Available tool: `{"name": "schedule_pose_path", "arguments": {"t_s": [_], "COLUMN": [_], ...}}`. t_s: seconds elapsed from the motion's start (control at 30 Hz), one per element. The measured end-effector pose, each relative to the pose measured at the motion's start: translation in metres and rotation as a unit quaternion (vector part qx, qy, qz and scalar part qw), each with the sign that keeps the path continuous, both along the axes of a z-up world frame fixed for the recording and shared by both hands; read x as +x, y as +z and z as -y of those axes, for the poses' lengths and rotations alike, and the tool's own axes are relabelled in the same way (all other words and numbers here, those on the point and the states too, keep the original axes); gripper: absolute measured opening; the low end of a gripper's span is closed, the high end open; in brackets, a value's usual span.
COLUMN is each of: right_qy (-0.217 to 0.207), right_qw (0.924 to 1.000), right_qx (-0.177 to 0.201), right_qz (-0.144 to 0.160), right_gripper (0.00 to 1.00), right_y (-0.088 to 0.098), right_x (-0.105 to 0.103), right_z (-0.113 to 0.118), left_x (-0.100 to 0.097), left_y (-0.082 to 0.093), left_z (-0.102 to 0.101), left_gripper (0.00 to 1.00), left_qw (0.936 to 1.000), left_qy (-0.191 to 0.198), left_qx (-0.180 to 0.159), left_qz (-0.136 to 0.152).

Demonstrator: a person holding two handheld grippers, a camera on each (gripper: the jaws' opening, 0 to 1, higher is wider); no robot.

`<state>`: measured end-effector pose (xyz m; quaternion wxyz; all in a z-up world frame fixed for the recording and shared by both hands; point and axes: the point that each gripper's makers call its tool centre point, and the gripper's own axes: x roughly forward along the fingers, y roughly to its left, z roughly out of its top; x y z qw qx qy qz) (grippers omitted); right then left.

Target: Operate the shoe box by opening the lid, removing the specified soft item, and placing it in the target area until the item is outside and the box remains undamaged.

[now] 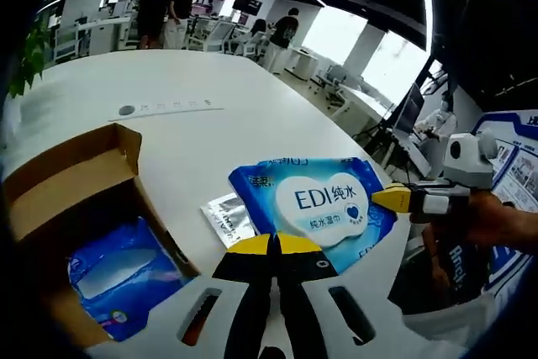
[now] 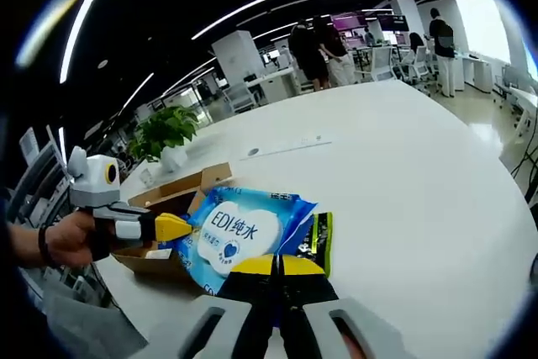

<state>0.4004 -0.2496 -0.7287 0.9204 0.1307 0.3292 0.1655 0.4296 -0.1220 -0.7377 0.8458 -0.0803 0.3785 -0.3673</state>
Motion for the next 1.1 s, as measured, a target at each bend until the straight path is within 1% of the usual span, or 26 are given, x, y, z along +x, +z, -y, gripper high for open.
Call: {"name": "schedule_pose_path", "arguments": {"t_s": [0.23, 0.37, 0.57, 0.87, 1.03, 1.1], "right_qy": [0.018, 0.026, 0.04, 0.054, 0.057, 0.059], "right_qw": [0.9998, 0.9996, 0.9991, 0.9981, 0.9978, 0.9976], "right_qx": [-0.001, 0.003, 0.001, -0.002, 0.0, 0.001], "right_qz": [-0.007, -0.01, -0.016, -0.03, -0.034, -0.036], "right_gripper": [0.0, 0.0, 0.0, 0.0, 0.0, 0.0], "right_y": [-0.009, -0.013, -0.02, -0.036, -0.042, -0.043], "right_x": [0.014, 0.022, 0.035, 0.042, 0.047, 0.048], "right_z": [0.002, 0.003, 0.005, 0.008, 0.011, 0.012], "left_x": [0.006, 0.01, 0.015, 0.017, 0.02, 0.021], "left_y": [-0.007, -0.013, -0.021, -0.034, -0.035, -0.036], "left_z": [0.001, 0.0, 0.002, 0.007, 0.009, 0.011], "left_gripper": [0.0, 0.0, 0.0, 0.0, 0.0, 0.0], "left_qw": [0.9999, 0.9996, 0.9992, 0.9987, 0.9985, 0.9982], "left_qy": [0.012, 0.021, 0.025, 0.016, 0.012, 0.009], "left_qx": [0.011, 0.011, 0.022, 0.043, 0.048, 0.055], "left_qz": [0.0, -0.015, -0.02, -0.023, -0.024, -0.022]}}
